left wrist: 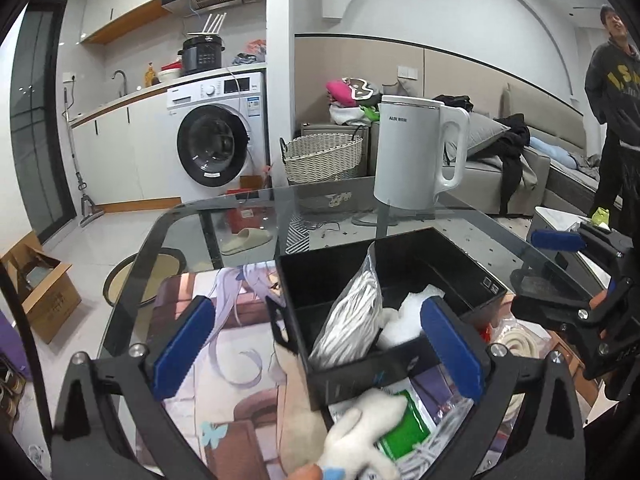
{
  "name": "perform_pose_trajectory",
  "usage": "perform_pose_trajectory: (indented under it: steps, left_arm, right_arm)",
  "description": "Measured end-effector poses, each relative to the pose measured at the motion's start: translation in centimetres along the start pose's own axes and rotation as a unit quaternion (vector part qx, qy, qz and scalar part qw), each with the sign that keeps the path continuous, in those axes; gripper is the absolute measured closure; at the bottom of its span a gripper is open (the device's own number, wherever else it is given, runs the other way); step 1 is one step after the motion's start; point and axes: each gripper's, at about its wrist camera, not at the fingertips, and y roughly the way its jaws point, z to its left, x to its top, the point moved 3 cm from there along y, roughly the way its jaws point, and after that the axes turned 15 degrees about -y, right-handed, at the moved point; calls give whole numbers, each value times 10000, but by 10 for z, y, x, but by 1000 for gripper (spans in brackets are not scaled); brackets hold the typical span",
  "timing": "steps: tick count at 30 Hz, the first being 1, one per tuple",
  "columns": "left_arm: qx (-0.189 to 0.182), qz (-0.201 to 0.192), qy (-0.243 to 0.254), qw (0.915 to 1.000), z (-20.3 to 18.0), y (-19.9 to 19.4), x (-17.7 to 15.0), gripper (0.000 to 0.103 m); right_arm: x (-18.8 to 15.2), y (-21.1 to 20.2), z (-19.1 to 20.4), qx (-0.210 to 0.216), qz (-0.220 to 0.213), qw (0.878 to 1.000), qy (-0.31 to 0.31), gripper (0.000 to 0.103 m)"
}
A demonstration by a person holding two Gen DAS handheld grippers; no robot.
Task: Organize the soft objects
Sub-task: 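Withdraw both grippers from the box back toward the remaining items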
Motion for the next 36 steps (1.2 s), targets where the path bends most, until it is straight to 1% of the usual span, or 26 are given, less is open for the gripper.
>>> perform_pose_trajectory:
  steps: [4,7,10,13,17,21,24,30,36]
  left_arm:
    - [64,-41,-84,9999,4,-15,-6,0]
    - [-8,-46,-233,9997,6,-28,-17,0]
    - [71,-77,-162,9998,4,-37,-26,0]
    - [57,-26,-172,9998,4,-41,-33,0]
    - [59,125,-242,9996,6,-39,-43,0]
    - [-10,288,-174,9994,4,-37,-54,0]
    - [-58,420,-123,9990,4,-35,-62,0]
    - [-139,512,-119,9985,6,-32,-66,0]
    - [-46,667,-80,9977,7,-22,-73,0]
  right_arm:
    - [-13,-7,8,99,103,9999,-17,1]
    - [-24,-11,15,78,200,9997,-90,1]
    - [-33,-14,18,104,272,9995,-93,1]
    - [-42,-17,21,151,325,9993,-60,1]
    - [-53,-23,25,229,317,9992,81,1]
    - [-62,-28,28,369,191,9989,227,1]
    - [-63,-26,36,426,195,9989,81,1]
    - [-60,-18,47,486,211,9985,-123,1]
    - [-62,-9,51,634,357,9972,-149,1]
